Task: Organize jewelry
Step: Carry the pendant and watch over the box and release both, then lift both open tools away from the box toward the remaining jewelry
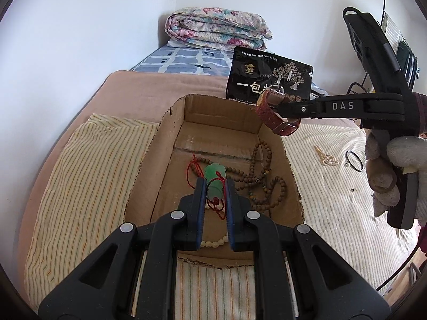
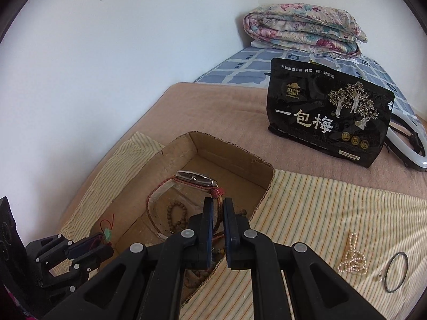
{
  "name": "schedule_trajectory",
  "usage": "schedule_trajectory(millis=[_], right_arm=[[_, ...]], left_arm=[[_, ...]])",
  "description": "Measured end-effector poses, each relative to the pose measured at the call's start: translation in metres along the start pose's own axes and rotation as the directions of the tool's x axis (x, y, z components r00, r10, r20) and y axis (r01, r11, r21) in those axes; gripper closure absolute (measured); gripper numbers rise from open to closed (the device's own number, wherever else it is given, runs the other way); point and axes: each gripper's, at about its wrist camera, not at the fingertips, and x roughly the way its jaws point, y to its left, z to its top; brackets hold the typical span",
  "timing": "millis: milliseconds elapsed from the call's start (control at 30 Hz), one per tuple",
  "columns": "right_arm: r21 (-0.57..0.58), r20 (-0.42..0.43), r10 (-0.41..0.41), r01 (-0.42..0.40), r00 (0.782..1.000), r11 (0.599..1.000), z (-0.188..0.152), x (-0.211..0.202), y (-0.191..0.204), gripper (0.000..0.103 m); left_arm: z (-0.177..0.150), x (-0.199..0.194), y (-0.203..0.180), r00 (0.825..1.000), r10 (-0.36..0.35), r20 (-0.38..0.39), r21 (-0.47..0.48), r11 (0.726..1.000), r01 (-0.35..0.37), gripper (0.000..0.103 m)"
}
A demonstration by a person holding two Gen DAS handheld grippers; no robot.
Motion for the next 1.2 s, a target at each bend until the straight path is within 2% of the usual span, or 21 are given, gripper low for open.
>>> schedule_trajectory(millis=[33, 200, 367, 400, 467, 533, 733, 833, 933, 1100, 1167, 1200], right_arm=[[-0.001, -0.002, 0.0, 0.0, 1.0, 1.0, 0.0, 0.002, 0.001, 0.097], [0.019, 0.016, 0.006, -0.006, 1.0, 1.0, 0.0, 0.002, 0.001, 0.076], [0.034, 0.032, -0.006, 0.005, 0.999, 0.999, -0.001, -0.005, -0.003, 0.069], [0.033, 0.032, -0.011, 0.01, 0.999, 0.999, -0.001, -0.006, -0.004, 0.067], [0.031, 0.038, -0.026, 0.025, 0.999, 0.999, -0.003, -0.009, -0.006, 0.057], [0.032, 0.045, -0.039, 0.037, 0.998, 0.999, -0.005, -0.013, -0.008, 0.052], [0.031, 0.057, -0.063, 0.062, 0.996, 0.998, -0.008, -0.025, -0.012, 0.049], [0.027, 0.079, -0.086, 0.084, 0.993, 0.996, -0.011, -0.036, -0.014, 0.03], [0.02, 0.1, -0.112, 0.11, 0.989, 0.994, -0.015, -0.048, -0.017, 0.028], [0.043, 0.135, -0.142, 0.138, 0.981, 0.99, -0.028, -0.071, -0.03, 0.015], [0.053, 0.14, -0.16, 0.154, 0.977, 0.987, -0.034, -0.079, -0.037, 0.012], [0.059, 0.142, -0.171, 0.164, 0.975, 0.985, -0.037, -0.083, -0.041, 0.012]], left_arm=[[0.0, 0.0, 0.0, 1.0, -0.001, 0.001, 0.003, 1.0, 0.001, 0.091], [-0.001, 0.001, -0.002, 1.0, 0.002, 0.004, 0.017, 1.0, -0.002, 0.091], [-0.001, 0.001, -0.001, 1.0, 0.004, -0.007, 0.012, 1.0, -0.004, 0.089], [-0.001, 0.001, -0.001, 1.0, 0.004, -0.008, 0.01, 1.0, -0.004, 0.086], [-0.001, 0.001, -0.001, 1.0, 0.005, -0.007, 0.006, 1.0, -0.005, 0.085], [-0.002, 0.0, -0.001, 1.0, 0.005, -0.008, 0.005, 1.0, -0.005, 0.085], [-0.002, -0.005, -0.006, 1.0, 0.006, -0.006, 0.005, 1.0, -0.006, 0.085], [-0.001, -0.008, -0.01, 1.0, 0.006, -0.002, 0.006, 1.0, -0.006, 0.085], [0.0, -0.013, -0.016, 1.0, 0.002, 0.003, 0.017, 1.0, -0.002, 0.085], [0.003, -0.021, -0.032, 1.0, -0.014, 0.014, 0.035, 0.999, 0.014, 0.085], [0.004, -0.024, -0.039, 1.0, -0.023, 0.019, 0.045, 0.999, 0.023, 0.075], [0.005, -0.026, -0.043, 0.999, -0.028, 0.024, 0.048, 0.998, 0.027, 0.056]])
